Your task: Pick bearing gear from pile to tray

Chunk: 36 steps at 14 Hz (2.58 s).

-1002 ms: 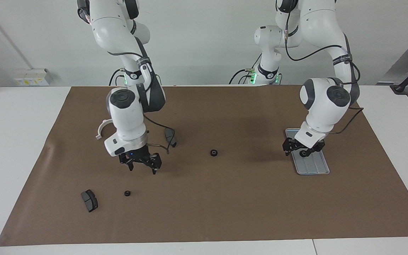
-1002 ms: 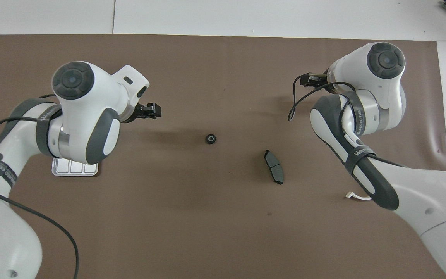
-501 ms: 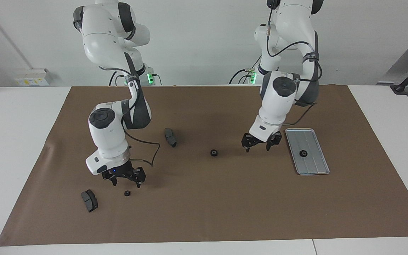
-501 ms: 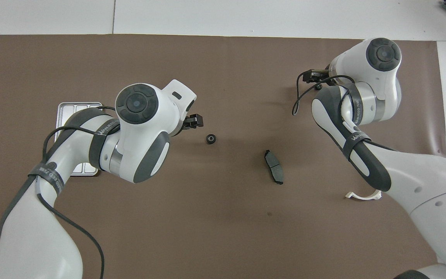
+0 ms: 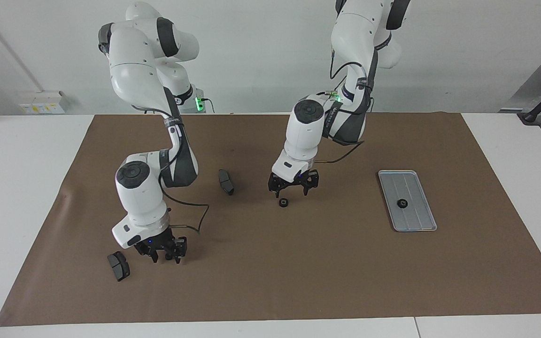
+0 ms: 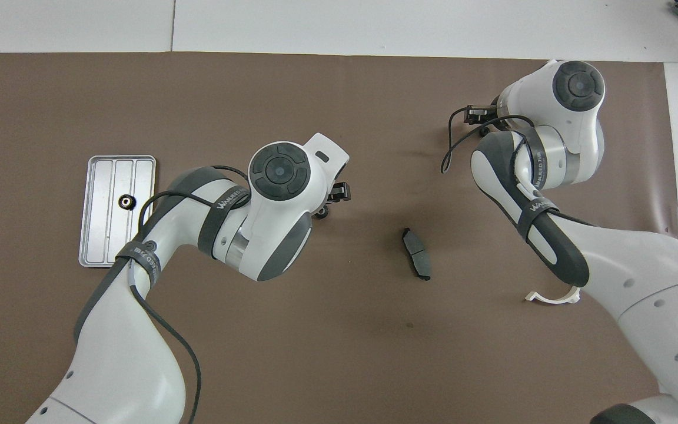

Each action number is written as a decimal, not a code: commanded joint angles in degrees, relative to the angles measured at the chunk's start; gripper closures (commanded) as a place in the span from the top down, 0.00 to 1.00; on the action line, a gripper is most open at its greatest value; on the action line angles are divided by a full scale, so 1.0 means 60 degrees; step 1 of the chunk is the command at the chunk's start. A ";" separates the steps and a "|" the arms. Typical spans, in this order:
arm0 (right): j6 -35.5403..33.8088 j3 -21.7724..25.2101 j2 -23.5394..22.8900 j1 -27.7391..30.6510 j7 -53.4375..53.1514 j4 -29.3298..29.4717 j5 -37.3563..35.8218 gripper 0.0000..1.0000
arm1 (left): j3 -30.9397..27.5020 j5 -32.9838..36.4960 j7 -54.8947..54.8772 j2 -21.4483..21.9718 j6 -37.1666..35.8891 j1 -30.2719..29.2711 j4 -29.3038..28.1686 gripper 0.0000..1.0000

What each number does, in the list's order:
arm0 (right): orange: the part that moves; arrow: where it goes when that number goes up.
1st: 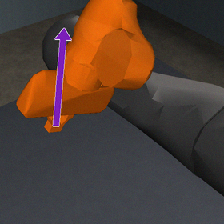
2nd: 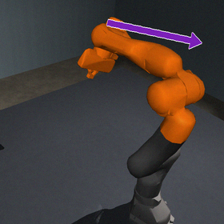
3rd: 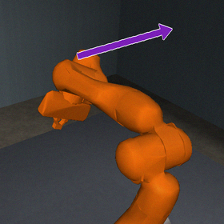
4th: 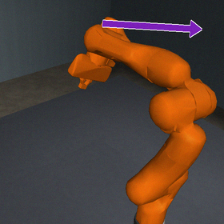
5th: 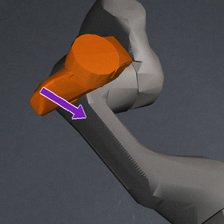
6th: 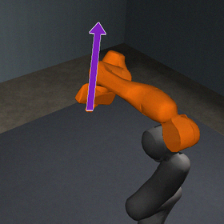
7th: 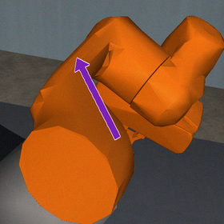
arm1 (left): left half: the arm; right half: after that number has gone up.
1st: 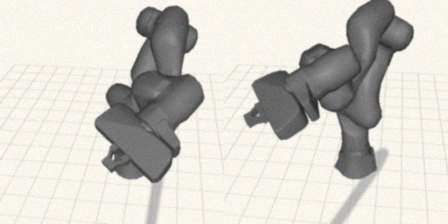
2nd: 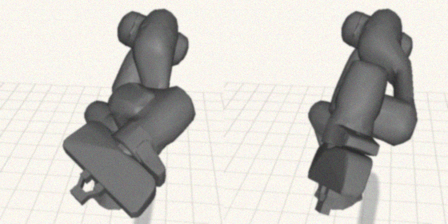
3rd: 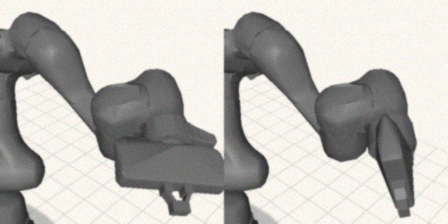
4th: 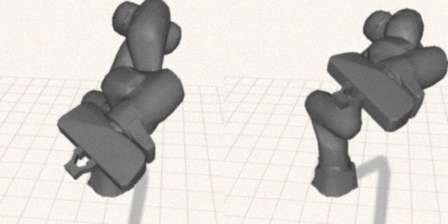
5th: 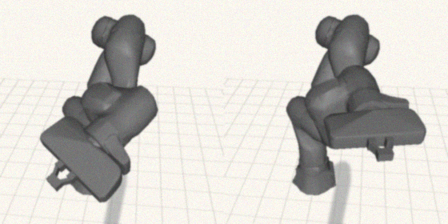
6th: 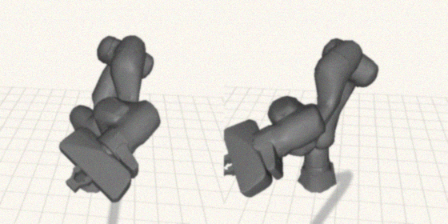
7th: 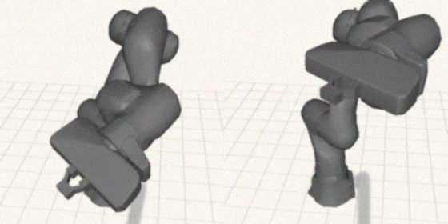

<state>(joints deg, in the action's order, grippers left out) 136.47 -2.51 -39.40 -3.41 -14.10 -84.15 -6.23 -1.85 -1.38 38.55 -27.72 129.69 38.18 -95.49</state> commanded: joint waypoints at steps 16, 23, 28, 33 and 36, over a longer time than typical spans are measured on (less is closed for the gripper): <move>-0.0363 -0.0212 0.0063 0.0144 0.0388 -0.0302 0.0453 0.34 | -0.0146 0.0508 0.0123 -0.0463 0.0797 0.0330 -0.0578 0.73; -0.1064 -0.0212 0.0369 0.0158 0.0300 -0.0185 0.0834 0.00 | -0.0131 0.0508 0.0108 -0.0448 0.0636 0.0330 -0.0564 0.19; -0.2307 -0.0212 0.1467 0.0115 -0.0036 -0.0287 0.0849 0.00 | -0.0131 0.0508 0.0049 -0.0434 0.0447 0.0258 -0.0404 0.00; -0.3028 -0.0270 0.2010 -0.0264 -0.0635 -0.0476 0.0849 0.00 | -0.0116 0.0392 -0.1072 -0.0259 -0.1062 -0.1219 0.0725 0.00; -0.2809 -0.0270 0.2186 -0.1010 -0.1979 -0.0872 0.0849 0.00 | -0.0087 -0.0062 -0.2976 0.0311 -0.1501 -0.2668 0.0579 0.00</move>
<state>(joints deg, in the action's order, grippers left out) 118.36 -3.95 -28.43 -6.77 -20.65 -85.95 -1.50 -3.12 0.11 27.43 -28.69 123.83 26.94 -91.33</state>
